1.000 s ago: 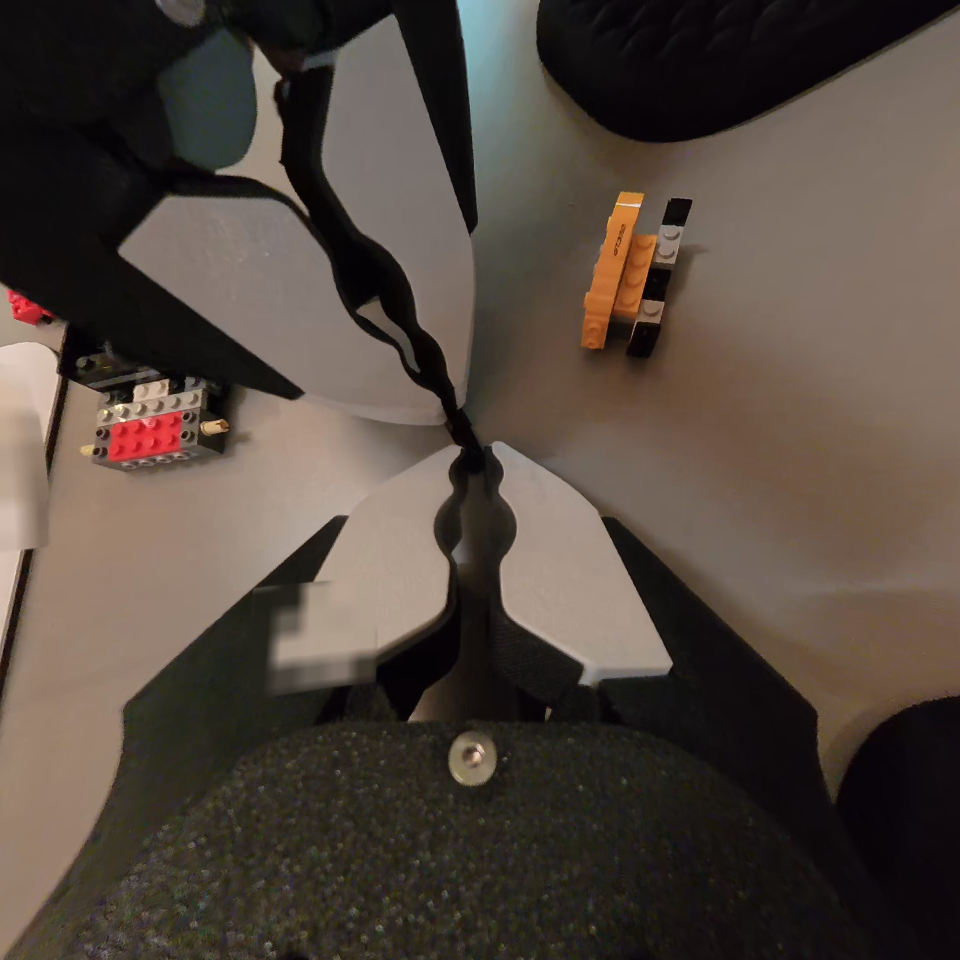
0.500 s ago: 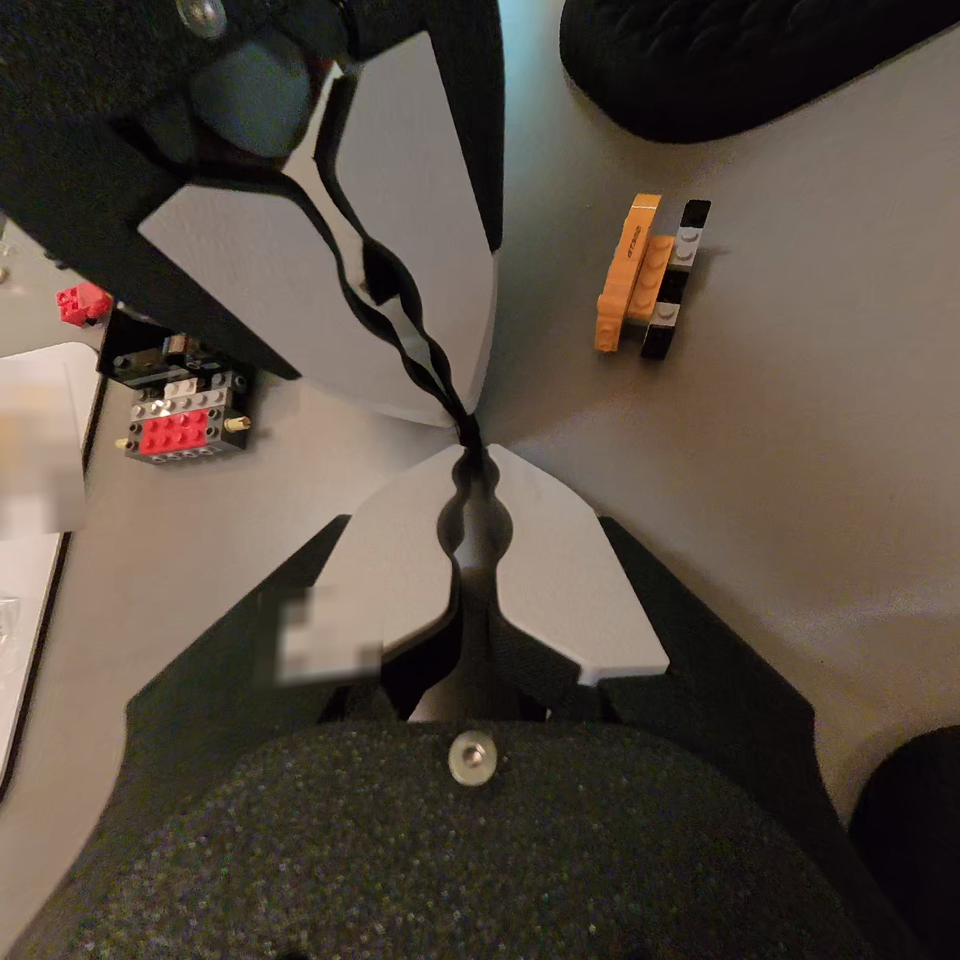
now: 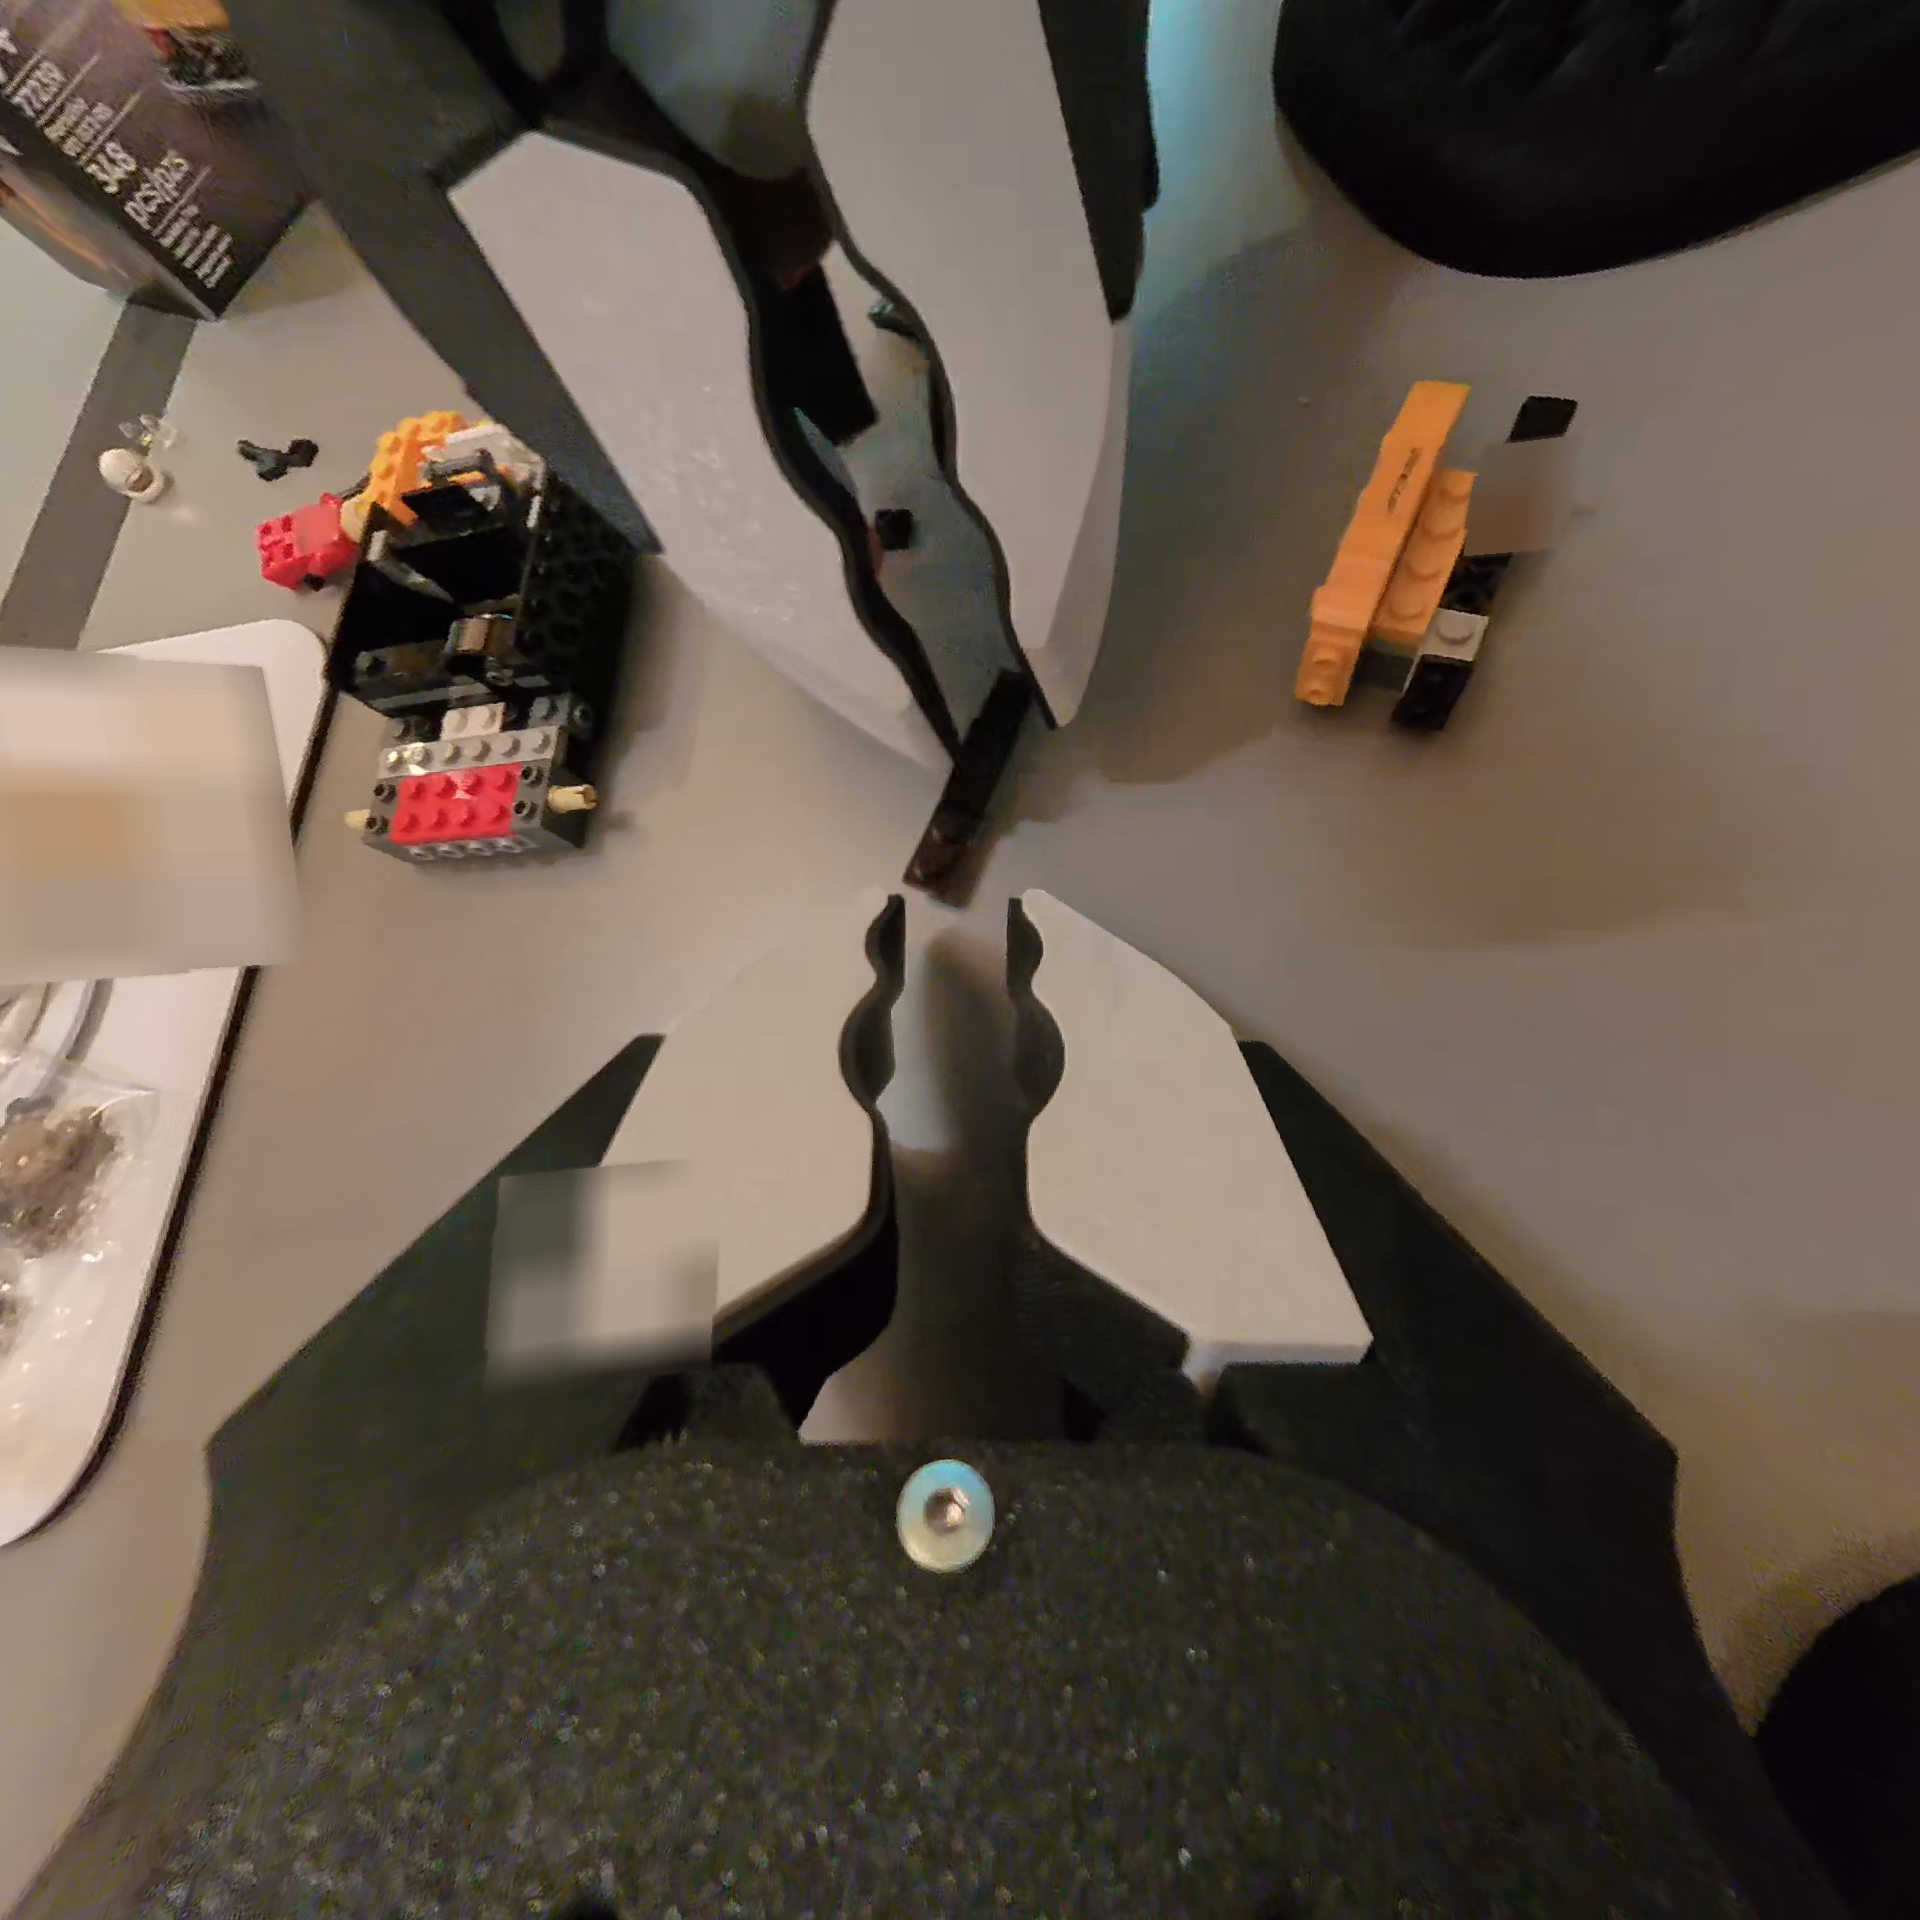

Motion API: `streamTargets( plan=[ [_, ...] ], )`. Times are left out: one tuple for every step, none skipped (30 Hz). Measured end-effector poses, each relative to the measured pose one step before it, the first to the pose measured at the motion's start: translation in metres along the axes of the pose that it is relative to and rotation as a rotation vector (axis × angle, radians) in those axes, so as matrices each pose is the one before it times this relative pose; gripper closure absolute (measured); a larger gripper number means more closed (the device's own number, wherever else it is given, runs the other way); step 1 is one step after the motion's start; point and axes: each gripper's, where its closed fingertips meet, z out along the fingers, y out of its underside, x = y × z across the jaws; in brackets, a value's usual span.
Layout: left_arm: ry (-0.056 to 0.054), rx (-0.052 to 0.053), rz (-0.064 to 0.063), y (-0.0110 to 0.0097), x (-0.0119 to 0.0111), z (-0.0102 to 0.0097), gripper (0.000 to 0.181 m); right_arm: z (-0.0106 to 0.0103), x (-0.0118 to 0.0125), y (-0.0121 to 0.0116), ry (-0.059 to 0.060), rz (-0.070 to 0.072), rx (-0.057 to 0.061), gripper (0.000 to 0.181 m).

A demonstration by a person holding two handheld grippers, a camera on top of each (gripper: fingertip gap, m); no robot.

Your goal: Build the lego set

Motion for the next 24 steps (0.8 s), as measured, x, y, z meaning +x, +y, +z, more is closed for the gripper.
streamTargets(
  plan=[
    [-0.0014, 0.0001, -0.0067, -0.00004, -0.00059, 0.00023, 0.163, 0.00051, 0.00033, 0.00127, 0.0012, 0.0060, 0.0087, 0.166],
    [0.0038, 0.0009, -0.0171, -0.00034, -0.00050, 0.00085, 0.161, 0.00055, -0.00029, 0.00104, 0.0009, -0.0001, 0.0072, 0.166],
    [0.0080, -0.0028, -0.0199, -0.00014, -0.00083, 0.00093, 0.159, 0.00041, -0.00082, -0.00004, 0.0009, -0.0033, 0.0120, 0.166],
    [0.0212, -0.0033, -0.0215, -0.00043, 0.00015, 0.00127, 0.154, 0.00040, -0.00124, -0.00019, -0.0014, -0.0019, 0.0107, 0.167],
    [0.0310, -0.0052, -0.0243, -0.00036, 0.00126, 0.00180, 0.149, 0.00075, -0.00143, 0.00017, -0.0038, -0.0027, 0.0051, 0.167],
    [0.0292, -0.0055, -0.0137, -0.00049, 0.00156, 0.00178, 0.148, 0.00073, -0.00099, -0.00015, -0.0004, -0.0074, 0.0068, 0.167],
    [0.0250, -0.0029, -0.0006, -0.00081, 0.00202, 0.00167, 0.148, 0.00074, -0.00081, -0.00005, 0.0003, -0.0079, 0.0028, 0.167],
    [0.0254, -0.0056, 0.0049, -0.00054, 0.00236, 0.00157, 0.150, 0.00019, -0.00081, -0.00099, -0.0021, -0.0074, 0.0059, 0.167],
    [0.0243, -0.0053, 0.0043, -0.00065, 0.00241, 0.00163, 0.152, -0.00005, -0.00127, -0.00140, -0.0041, -0.0075, 0.0081, 0.167],
    [0.0169, -0.0004, 0.0096, -0.00114, 0.00178, 0.00143, 0.154, 0.00000, -0.00110, -0.00118, -0.0023, -0.0100, 0.0057, 0.167],
    [0.0130, -0.0037, 0.0112, -0.00082, 0.00160, 0.00097, 0.157, 0.00000, -0.00069, -0.00093, 0.0003, -0.0116, 0.0033, 0.167],
    [0.0098, -0.0070, 0.0064, -0.00033, 0.00140, 0.00066, 0.161, -0.00019, -0.00057, -0.00076, 0.0011, -0.0093, 0.0041, 0.167],
    [0.0007, -0.0094, 0.0072, 0.00036, 0.00046, 0.00018, 0.171, -0.00025, 0.00016, -0.00020, 0.0028, -0.0035, 0.0018, 0.167],
    [-0.0114, -0.0042, 0.0155, 0.00018, -0.00009, 0.00025, 0.172, -0.00054, 0.00066, -0.00017, 0.0049, 0.0006, 0.0047, 0.167],
    [-0.0160, 0.0029, 0.0157, -0.00009, 0.00013, 0.00003, 0.173, -0.00093, 0.00023, -0.00008, 0.0019, 0.0042, 0.0061, 0.167],
    [-0.0154, 0.0040, 0.0166, 0.00017, 0.00037, -0.00047, 0.173, -0.00116, 0.00024, -0.00065, 0.0034, 0.0096, 0.0101, 0.166],
    [-0.0249, 0.0023, 0.0190, 0.00034, -0.00075, -0.00078, 0.173, -0.00198, -0.00002, -0.00126, 0.0045, 0.0132, 0.0137, 0.164],
    [-0.0375, -0.0065, 0.0337, 0.00101, -0.00184, -0.00131, 0.173, -0.00313, 0.00016, -0.00212, 0.0086, 0.0142, 0.0174, 0.162],
    [-0.0464, -0.0095, 0.0492, 0.00065, -0.00258, -0.00196, 0.173, -0.00484, 0.00081, -0.00342, 0.0166, 0.0136, 0.0261, 0.159],
    [-0.0558, -0.0093, 0.0494, -0.00123, -0.00376, -0.00265, 0.173, -0.00590, 0.00082, -0.00454, 0.0208, 0.0151, 0.0323, 0.156],
    [-0.0651, -0.0097, 0.0531, -0.00313, -0.00504, -0.00331, 0.173, -0.00607, 0.00110, -0.00374, 0.0267, 0.0155, 0.0236, 0.154],
    [-0.0752, -0.0152, 0.0664, -0.00413, -0.00651, -0.00358, 0.173, -0.00495, 0.00132, -0.00293, 0.0359, 0.0116, 0.0141, 0.152],
    [-0.0741, -0.0203, 0.0789, -0.00449, -0.00630, -0.00338, 0.173, -0.00321, -0.00001, -0.00339, 0.0357, 0.0083, 0.0161, 0.150],
    [-0.0671, -0.0228, 0.0793, -0.00443, -0.00558, -0.00273, 0.173, -0.00159, -0.00048, -0.00389, 0.0372, 0.0065, 0.0176, 0.150]
  ],
)
